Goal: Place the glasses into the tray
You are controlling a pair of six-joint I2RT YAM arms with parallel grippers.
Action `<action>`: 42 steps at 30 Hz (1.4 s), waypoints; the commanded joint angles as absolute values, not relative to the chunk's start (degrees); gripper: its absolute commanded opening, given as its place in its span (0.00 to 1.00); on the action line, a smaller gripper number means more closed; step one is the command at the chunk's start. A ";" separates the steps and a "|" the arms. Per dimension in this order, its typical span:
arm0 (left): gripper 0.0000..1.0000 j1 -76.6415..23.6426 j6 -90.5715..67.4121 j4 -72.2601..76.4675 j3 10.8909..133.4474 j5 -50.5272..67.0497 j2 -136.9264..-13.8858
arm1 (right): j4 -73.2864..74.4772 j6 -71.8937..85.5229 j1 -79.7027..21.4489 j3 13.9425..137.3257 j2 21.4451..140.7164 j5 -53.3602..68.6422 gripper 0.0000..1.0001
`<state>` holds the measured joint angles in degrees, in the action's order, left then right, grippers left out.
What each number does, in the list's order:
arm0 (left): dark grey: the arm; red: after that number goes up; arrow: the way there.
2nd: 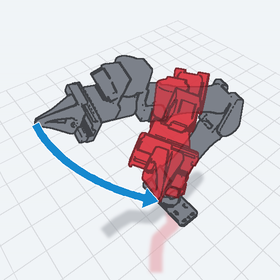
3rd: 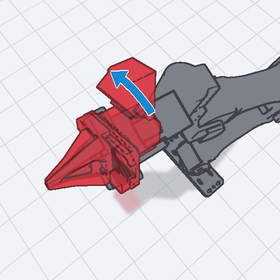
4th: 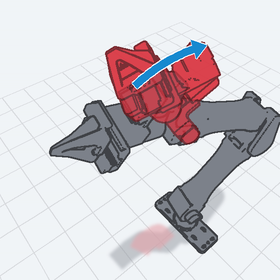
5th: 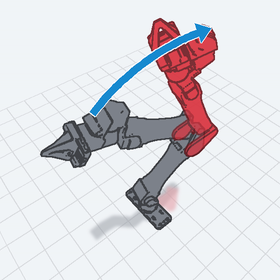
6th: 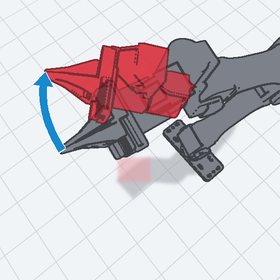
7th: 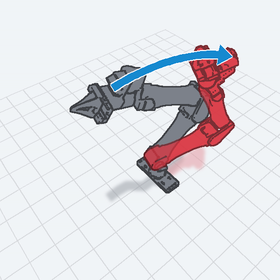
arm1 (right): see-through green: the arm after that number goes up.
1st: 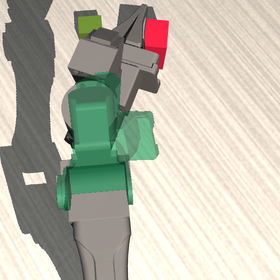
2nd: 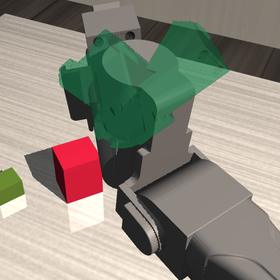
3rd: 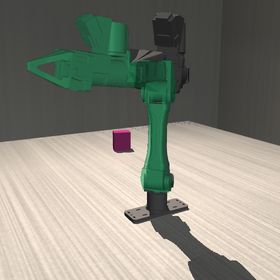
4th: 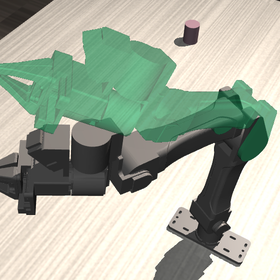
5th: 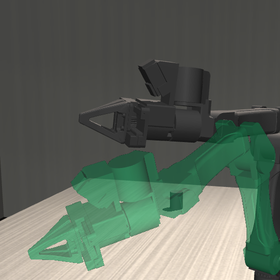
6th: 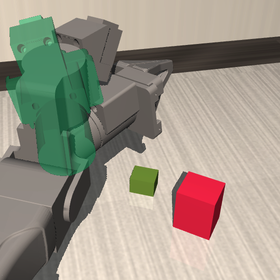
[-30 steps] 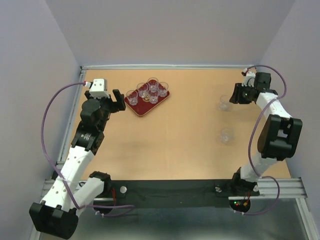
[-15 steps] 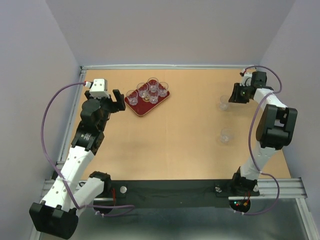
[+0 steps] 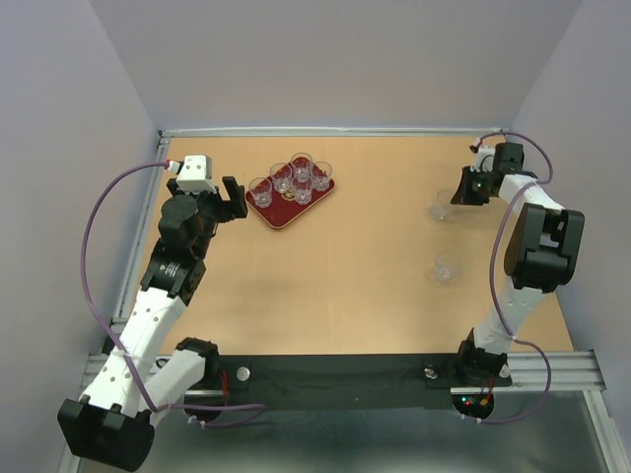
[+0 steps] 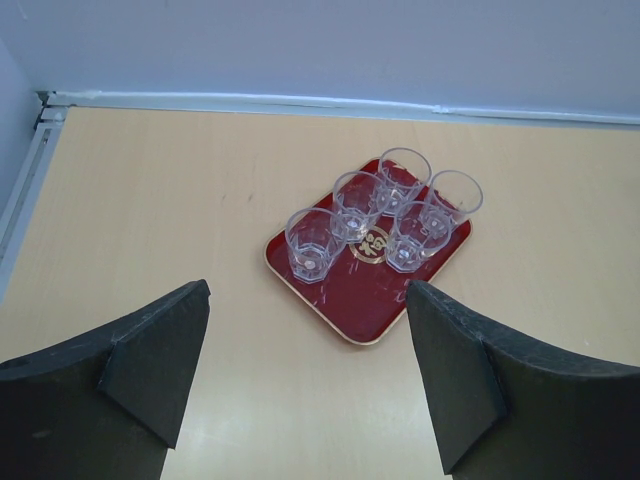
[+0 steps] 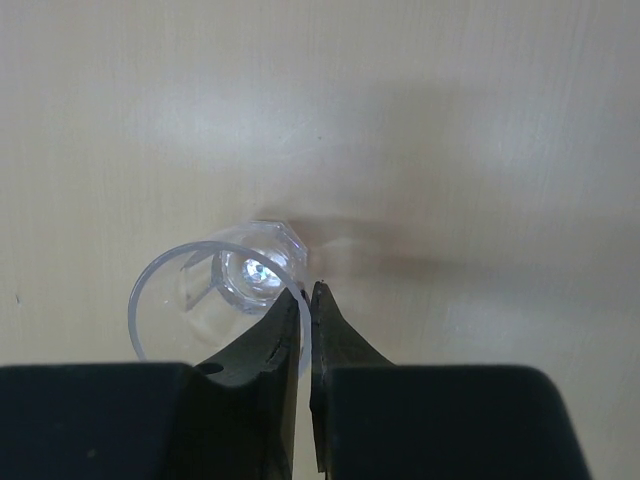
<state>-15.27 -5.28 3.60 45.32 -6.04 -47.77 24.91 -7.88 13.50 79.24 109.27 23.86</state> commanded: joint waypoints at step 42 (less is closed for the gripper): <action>0.93 -15.03 -3.43 8.79 41.66 -18.01 -37.88 | 27.69 -14.68 -34.09 103.18 115.57 16.44 0.00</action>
